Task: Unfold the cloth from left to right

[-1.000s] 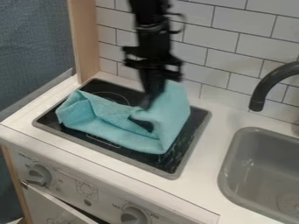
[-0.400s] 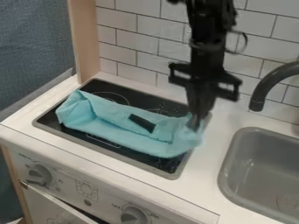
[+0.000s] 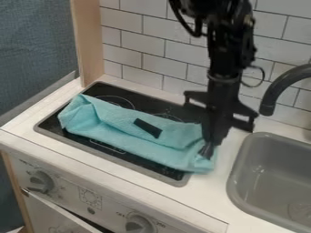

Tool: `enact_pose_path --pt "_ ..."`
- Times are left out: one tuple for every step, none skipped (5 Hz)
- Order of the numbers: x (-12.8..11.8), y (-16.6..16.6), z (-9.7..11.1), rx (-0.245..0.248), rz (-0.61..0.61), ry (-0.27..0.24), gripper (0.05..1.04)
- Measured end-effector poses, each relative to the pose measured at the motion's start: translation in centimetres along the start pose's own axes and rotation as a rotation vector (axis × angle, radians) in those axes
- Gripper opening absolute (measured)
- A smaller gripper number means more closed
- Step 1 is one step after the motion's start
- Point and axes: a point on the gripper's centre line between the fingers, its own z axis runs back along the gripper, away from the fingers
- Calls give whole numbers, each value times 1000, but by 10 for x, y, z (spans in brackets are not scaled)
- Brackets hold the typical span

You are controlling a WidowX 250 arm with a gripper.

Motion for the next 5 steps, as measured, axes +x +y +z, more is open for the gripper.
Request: enact_pose_path --pt "1 0 -9 2 -18 20 95" --pt "1 0 -8 3 -35 29 271" --pt "2 -1 -8 -2 -33 23 542" --pt "0 -4 -3 -25 -47 5 850" --pt "1 -4 12 -36 -53 -32 1025"
